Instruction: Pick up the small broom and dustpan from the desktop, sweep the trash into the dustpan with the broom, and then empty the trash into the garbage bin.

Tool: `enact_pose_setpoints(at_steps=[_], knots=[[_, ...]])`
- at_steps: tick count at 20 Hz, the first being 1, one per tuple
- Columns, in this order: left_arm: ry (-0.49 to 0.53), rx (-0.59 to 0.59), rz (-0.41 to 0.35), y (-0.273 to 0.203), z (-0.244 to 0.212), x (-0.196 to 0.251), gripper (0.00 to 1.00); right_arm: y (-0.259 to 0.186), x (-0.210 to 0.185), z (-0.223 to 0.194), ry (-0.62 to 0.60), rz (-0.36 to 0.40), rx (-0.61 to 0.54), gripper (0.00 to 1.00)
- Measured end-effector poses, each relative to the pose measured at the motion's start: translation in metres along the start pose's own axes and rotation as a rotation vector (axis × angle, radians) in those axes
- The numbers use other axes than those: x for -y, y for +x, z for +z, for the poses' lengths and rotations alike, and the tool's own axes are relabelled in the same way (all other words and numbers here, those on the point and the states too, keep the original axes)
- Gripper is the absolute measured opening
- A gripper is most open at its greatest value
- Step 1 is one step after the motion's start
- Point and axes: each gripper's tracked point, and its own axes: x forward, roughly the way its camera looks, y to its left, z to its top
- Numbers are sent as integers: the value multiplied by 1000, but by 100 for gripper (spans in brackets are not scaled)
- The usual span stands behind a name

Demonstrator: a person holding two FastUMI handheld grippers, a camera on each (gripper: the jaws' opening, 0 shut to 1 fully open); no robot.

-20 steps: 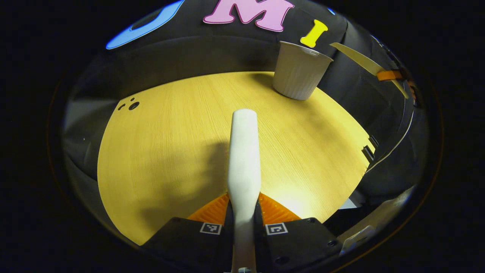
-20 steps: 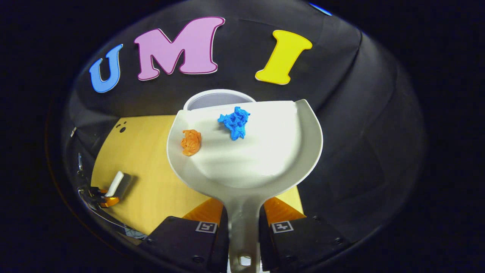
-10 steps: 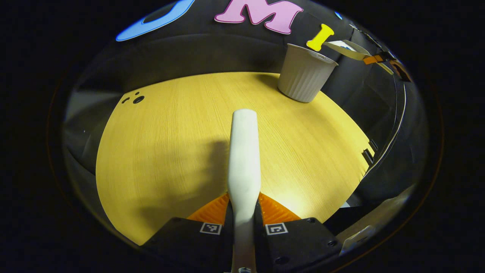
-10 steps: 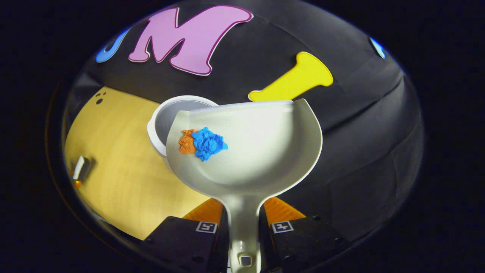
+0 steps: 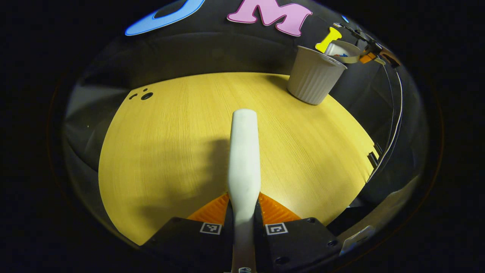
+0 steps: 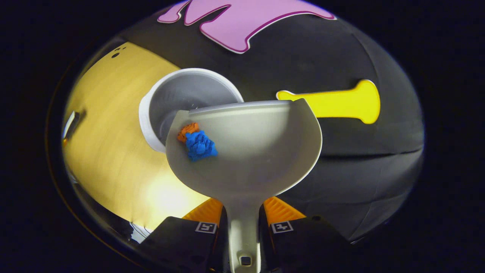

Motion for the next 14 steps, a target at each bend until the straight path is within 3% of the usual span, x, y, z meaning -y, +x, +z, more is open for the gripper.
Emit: enact_pose_setpoints(at_steps=[5, 14], knots=[[-45, 3, 8, -2, -2, -5, 26, 11, -1, 9, -99, 7, -73, 37], [-31, -3, 13, 3, -1, -6, 27, 12, 5, 5, -70, -15, -40, 37]])
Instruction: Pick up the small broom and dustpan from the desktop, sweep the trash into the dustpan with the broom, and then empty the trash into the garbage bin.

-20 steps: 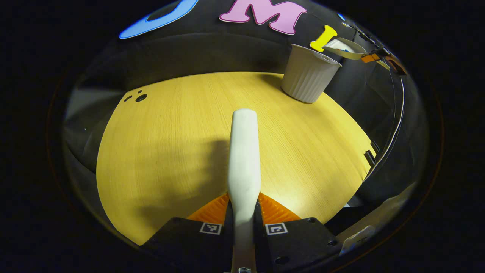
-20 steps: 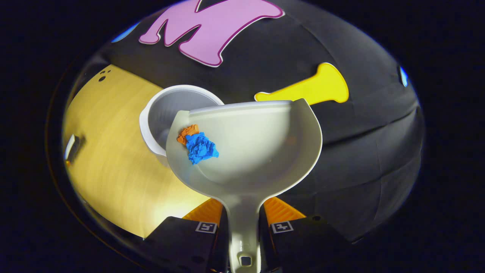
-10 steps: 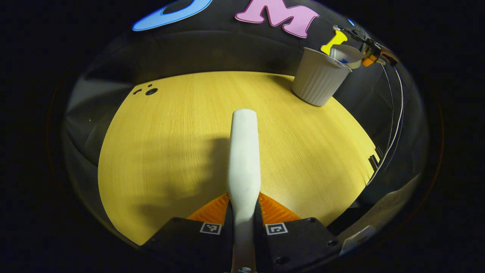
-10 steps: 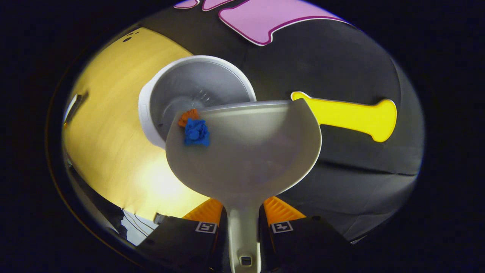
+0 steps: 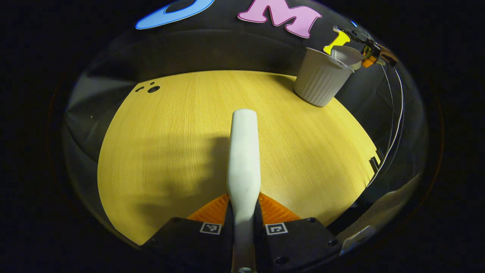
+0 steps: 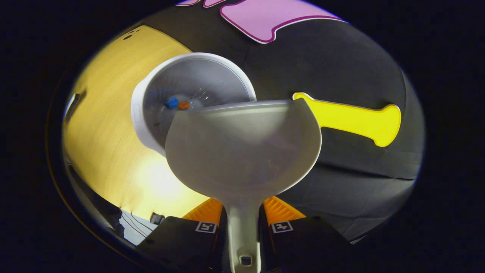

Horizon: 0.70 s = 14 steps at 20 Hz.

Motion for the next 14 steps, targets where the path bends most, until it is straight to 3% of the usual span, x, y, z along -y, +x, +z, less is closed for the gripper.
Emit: enact_pose_setpoints(at_steps=[6, 11, 14], knots=[[35, 2, 2, 2, 5, 13, 28, -17, 1, -9, 204, 39, 148, 37], [52, -1, -1, 0, 6, 22, 28, -57, -24, -34, 444, 175, 304, 37], [60, -1, -5, -2, 10, 23, 28, -75, -53, -52, 519, 233, 367, 37]])
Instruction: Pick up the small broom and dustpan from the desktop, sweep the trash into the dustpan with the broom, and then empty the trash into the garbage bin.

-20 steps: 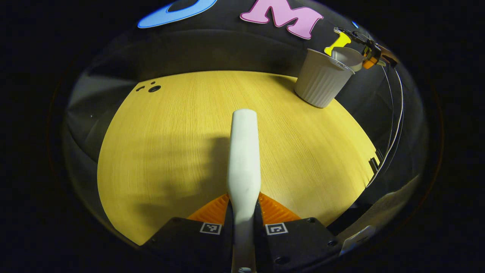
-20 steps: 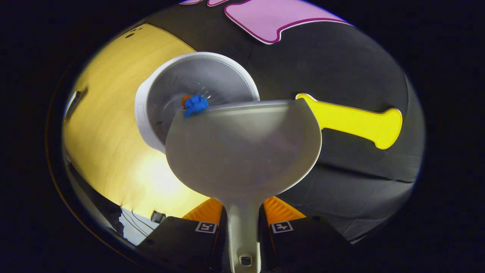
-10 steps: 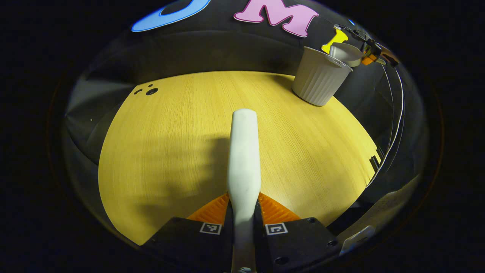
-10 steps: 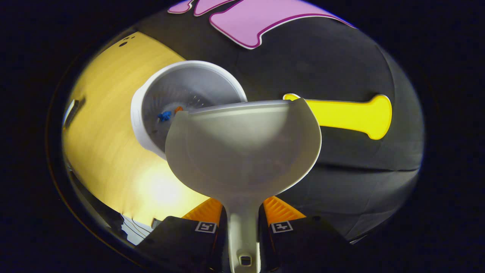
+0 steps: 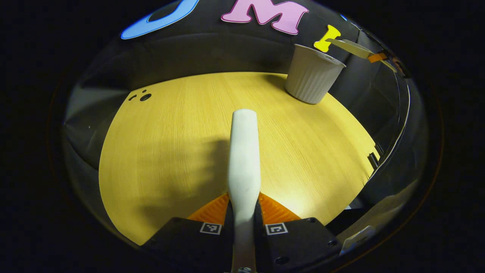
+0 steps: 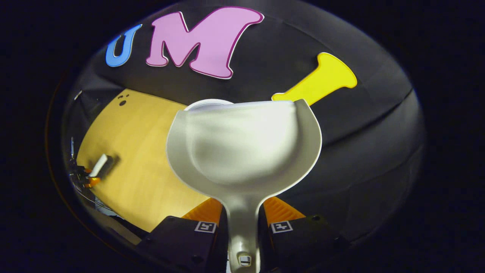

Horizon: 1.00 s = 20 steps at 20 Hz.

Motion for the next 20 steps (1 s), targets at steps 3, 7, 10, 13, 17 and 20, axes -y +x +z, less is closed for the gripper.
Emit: enact_pose_setpoints(at_steps=[3, 7, 10, 13, 17, 20], knots=[[27, -1, 13, -1, 6, 4, 28, -21, -29, -26, 29, 39, 33, 37], [39, -7, 38, 1, 11, 4, 28, -35, -83, -71, 80, 134, 38, 37], [41, -15, 48, 1, 9, 5, 27, -29, -118, -109, 97, 176, -8, 37], [34, -26, 72, 1, 8, 4, 28, -12, -149, -147, 98, 181, -49, 37], [16, -35, 100, 3, 3, 3, 28, 15, -206, -190, 106, 238, -104, 37], [26, -36, 119, 6, 2, 0, 28, 38, -243, -215, 86, 284, -136, 37]])
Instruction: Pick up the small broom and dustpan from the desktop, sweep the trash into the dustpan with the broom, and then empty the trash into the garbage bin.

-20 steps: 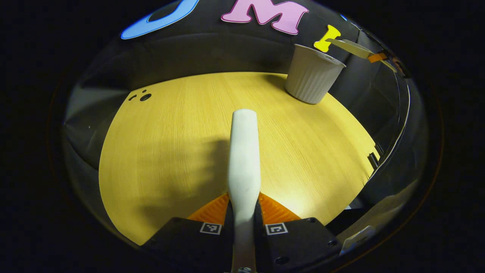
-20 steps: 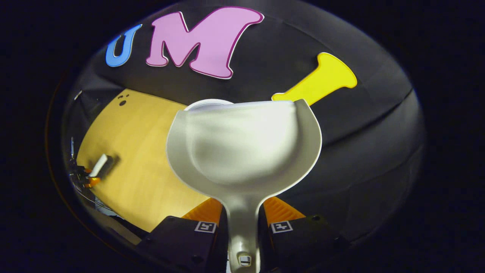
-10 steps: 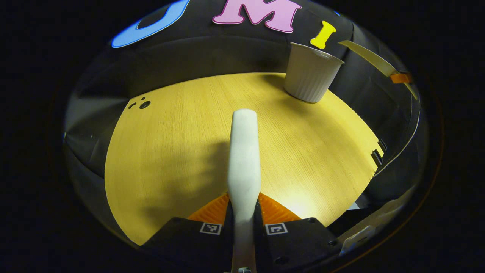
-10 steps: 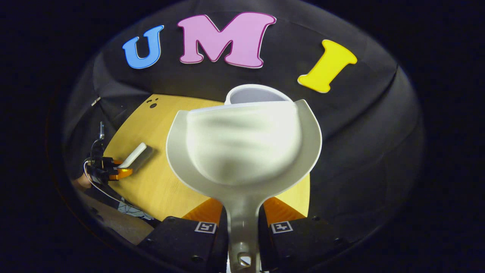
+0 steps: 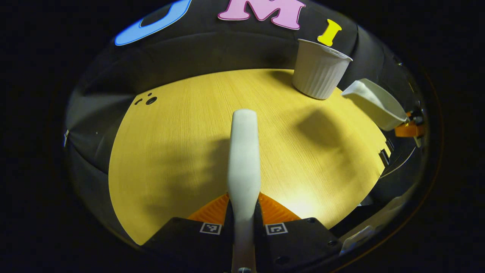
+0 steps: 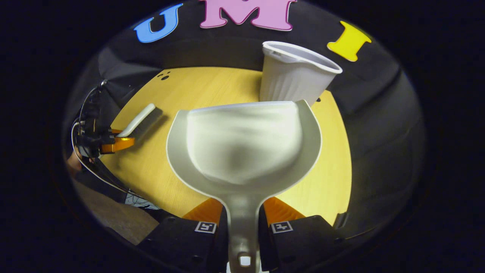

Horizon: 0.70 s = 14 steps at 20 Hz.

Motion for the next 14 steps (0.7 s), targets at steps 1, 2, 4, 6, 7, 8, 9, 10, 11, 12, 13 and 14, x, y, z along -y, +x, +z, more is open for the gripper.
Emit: enact_pose_setpoints(at_steps=[1, 2, 4, 6, 7, 8, 9, 10, 11, 12, 13, 14], knots=[[4, -1, 6, 1, 0, -1, 28, 11, -6, -7, -9, 9, -17, 37], [7, -6, 10, 1, -2, -1, 27, 20, -13, -13, -13, 22, -34, 40], [10, -13, 17, 4, -3, -2, 28, 39, -22, -23, -12, 50, -51, 37], [22, -19, 26, 9, -7, -3, 28, 54, -26, -29, -13, 60, -65, 37], [24, -24, 28, 12, -8, -3, 28, 59, -25, -32, -14, 55, -75, 37], [26, -27, 31, 16, -11, -3, 28, 64, -25, -34, -14, 46, -82, 37], [26, -28, 36, 19, -12, -3, 28, 67, -22, -35, -12, 37, -86, 37], [27, -31, 41, 22, -13, -2, 28, 71, -23, -35, -6, 34, -85, 40], [27, -34, 47, 24, -14, -2, 28, 72, -24, -36, 6, 37, -85, 40], [29, -40, 53, 28, -15, -3, 27, 72, -25, -36, 19, 45, -88, 37], [31, -47, 60, 31, -17, -4, 28, 74, -26, -38, 31, 47, -89, 37], [32, -56, 65, 33, -20, -5, 28, 78, -27, -40, 38, 45, -95, 37]])
